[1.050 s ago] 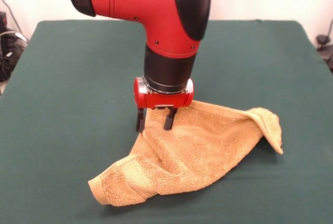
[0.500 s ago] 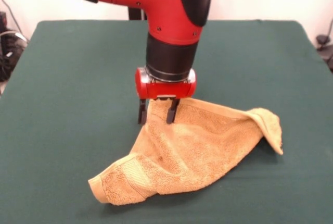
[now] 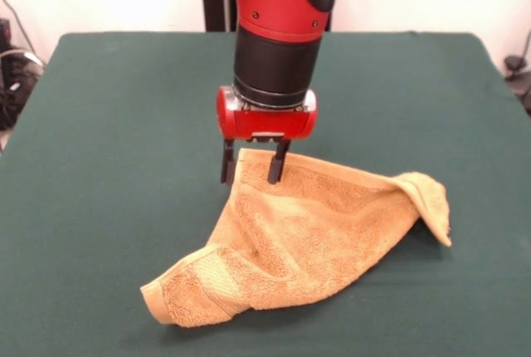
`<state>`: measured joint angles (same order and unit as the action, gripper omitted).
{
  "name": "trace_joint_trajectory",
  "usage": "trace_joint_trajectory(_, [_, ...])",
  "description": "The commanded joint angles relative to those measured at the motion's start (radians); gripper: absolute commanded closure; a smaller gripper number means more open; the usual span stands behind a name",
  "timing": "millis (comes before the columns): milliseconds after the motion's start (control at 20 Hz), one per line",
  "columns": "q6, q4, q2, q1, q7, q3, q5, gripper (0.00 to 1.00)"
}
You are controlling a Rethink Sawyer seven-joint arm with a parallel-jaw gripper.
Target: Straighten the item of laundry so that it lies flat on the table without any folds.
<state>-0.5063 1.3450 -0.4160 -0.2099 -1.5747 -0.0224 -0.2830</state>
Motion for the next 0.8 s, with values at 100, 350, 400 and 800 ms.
trace_joint_trajectory(100, [-0.063, 0.070, 0.020, 0.034, -0.134, -0.059, 0.043, 0.00])
trace_joint_trajectory(350, [-0.072, 0.060, 0.023, 0.038, -0.130, -0.060, 0.045, 0.00])
trace_joint_trajectory(400, [-0.069, 0.060, 0.026, 0.038, -0.131, -0.060, 0.045, 0.00])
trace_joint_trajectory(800, [-0.044, 0.028, 0.089, 0.037, -0.128, -0.049, 0.026, 0.00])
